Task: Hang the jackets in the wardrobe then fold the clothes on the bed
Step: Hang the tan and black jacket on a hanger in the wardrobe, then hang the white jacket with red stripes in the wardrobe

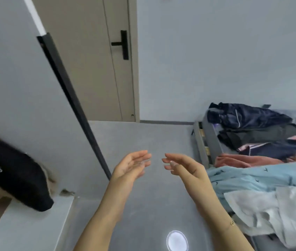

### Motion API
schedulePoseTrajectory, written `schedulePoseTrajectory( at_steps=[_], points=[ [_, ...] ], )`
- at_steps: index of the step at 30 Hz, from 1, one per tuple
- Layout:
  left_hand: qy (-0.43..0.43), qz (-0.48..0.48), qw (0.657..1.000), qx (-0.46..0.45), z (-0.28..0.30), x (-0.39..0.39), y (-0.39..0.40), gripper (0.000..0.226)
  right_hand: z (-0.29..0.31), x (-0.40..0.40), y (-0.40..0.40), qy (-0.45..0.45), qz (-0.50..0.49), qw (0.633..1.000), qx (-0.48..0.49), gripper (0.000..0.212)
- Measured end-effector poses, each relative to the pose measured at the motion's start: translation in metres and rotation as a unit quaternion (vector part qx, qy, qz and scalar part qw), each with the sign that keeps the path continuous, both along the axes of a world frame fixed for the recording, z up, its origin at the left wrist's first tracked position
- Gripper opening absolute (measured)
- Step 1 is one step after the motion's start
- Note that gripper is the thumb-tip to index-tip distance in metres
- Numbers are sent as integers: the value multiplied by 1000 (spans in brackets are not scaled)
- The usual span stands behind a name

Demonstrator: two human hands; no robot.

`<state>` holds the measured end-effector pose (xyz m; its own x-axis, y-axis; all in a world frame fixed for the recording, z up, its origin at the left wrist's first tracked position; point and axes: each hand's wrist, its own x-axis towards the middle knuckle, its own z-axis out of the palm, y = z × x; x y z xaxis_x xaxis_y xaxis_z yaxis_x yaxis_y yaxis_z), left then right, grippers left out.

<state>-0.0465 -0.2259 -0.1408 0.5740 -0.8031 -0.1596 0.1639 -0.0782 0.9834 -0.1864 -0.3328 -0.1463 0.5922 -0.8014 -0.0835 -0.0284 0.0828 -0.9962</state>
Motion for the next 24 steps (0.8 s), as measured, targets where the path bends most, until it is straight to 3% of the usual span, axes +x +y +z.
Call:
schedulePoseTrajectory(
  at_steps=[12, 20, 24],
  points=[
    [-2, -287, 957, 49, -28, -262, -200, 29, -33, -304, -109, 5, -294, 954, 53, 26],
    [13, -393, 915, 84, -46, -439, -298, 21, -53, -478, -162, 25, -399, 914, 68, 21],
    [32, -440, 891, 111, -55, -497, -341, 32, -61, -533, -182, 17, -459, 885, 73, 20]
  ],
)
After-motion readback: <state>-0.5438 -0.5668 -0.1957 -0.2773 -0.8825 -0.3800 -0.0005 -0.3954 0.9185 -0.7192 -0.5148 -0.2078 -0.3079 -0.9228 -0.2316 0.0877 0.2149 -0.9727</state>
